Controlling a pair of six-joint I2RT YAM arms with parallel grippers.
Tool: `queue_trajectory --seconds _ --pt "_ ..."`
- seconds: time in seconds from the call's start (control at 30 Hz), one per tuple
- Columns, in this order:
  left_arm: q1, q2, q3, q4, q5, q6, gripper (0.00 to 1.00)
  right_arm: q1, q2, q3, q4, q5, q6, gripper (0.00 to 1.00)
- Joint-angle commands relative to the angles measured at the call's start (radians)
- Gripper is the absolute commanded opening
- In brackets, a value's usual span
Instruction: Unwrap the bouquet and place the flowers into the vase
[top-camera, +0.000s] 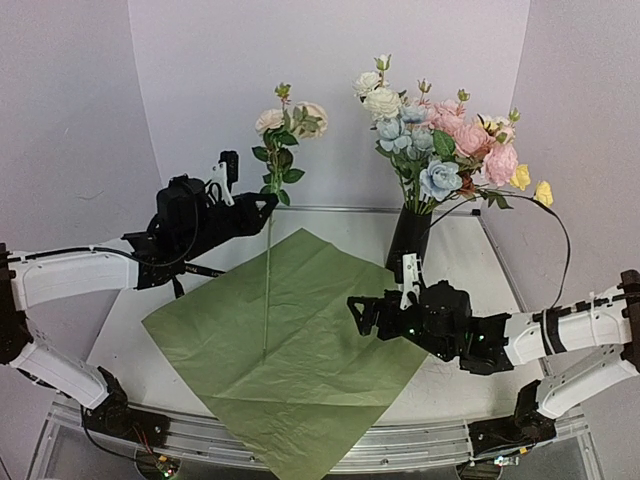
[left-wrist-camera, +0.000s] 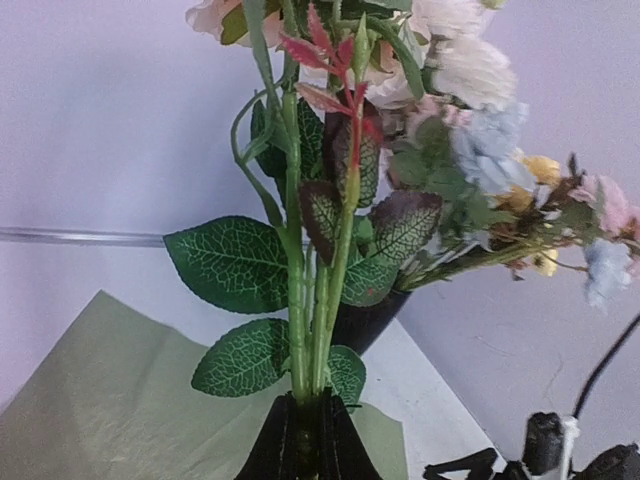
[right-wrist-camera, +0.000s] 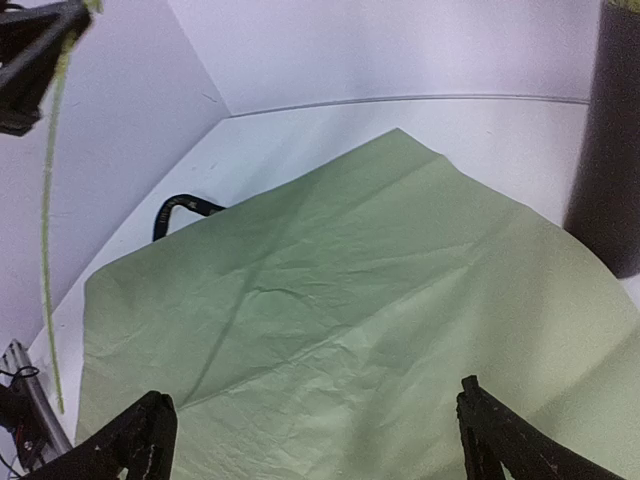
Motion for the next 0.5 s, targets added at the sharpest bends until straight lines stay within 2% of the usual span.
queue_trajectory --seconds 0.0,0.3,0.47 --pt "-0.078 -0.06 -0.036 0.299 -0.064 0.084 0.0 0.003 -0.031 0.032 -0.172 0.161 0.057 0.98" --pt "-0.087 0.022 -0.036 0.6 -0.073 0.098 0.0 -0.017 -0.054 0.009 -0.264 0.179 0.136 0.98" --pt "-0.087 0.123 -0.033 0.927 -0.091 0.147 0.0 -0.03 -0.089 -0.025 -0.268 0.178 0.17 0.98"
